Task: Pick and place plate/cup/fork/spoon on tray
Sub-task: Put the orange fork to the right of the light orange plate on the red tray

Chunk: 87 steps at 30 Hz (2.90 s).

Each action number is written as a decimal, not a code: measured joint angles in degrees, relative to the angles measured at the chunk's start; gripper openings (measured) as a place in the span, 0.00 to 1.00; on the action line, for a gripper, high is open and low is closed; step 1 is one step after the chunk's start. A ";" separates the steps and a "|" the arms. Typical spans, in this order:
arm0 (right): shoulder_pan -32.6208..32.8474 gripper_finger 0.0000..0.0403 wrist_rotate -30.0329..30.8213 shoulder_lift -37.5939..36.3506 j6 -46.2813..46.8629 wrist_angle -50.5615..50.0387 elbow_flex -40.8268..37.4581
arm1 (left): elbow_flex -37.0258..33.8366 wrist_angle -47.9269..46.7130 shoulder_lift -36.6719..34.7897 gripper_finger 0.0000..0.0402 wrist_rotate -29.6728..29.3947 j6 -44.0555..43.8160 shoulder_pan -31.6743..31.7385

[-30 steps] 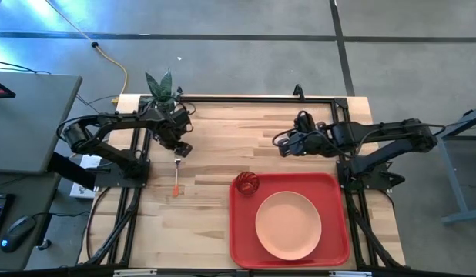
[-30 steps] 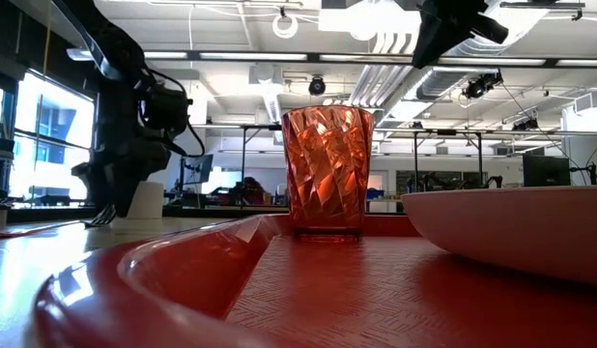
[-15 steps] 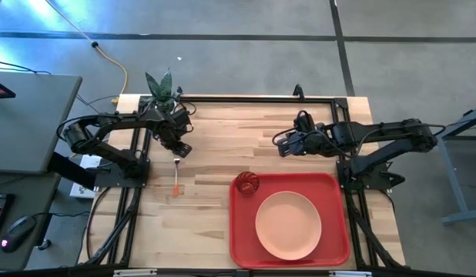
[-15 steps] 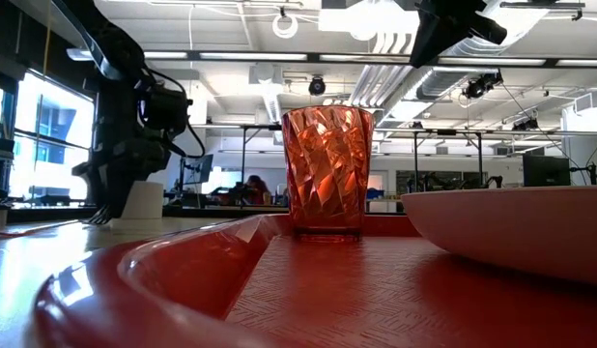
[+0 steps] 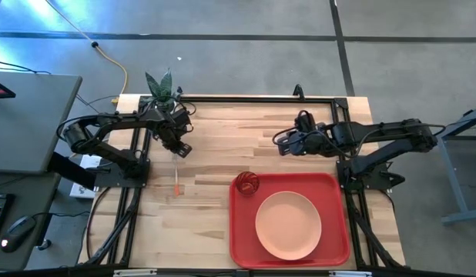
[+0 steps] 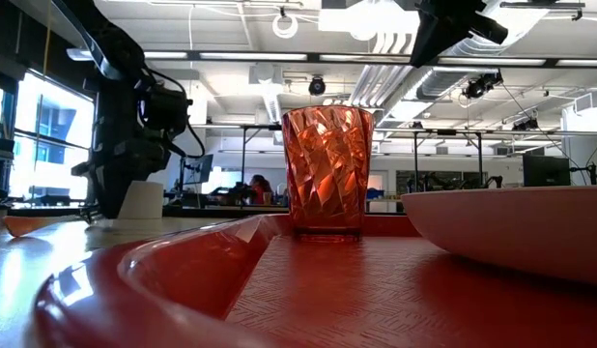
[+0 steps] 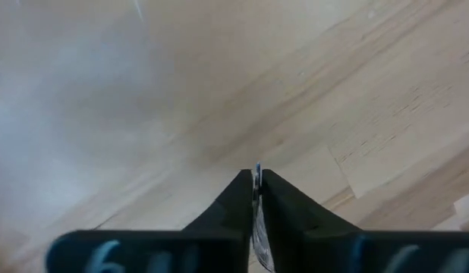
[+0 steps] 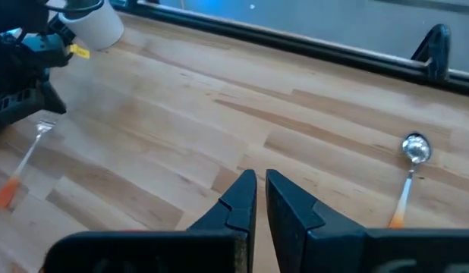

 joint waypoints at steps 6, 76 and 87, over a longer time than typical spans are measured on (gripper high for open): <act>0.37 0.06 0.67 2.77 2.86 -4.75 -0.02 | 2.16 -0.15 -2.37 0.01 1.40 -0.80 -1.57; -5.09 0.23 -22.77 8.13 -15.47 37.86 -0.02 | 17.92 68.45 0.50 0.00 -4.04 -10.81 -24.25; -5.11 0.22 -22.43 7.61 -15.31 36.25 -0.02 | 17.92 68.11 0.50 0.00 -3.95 -9.79 -24.13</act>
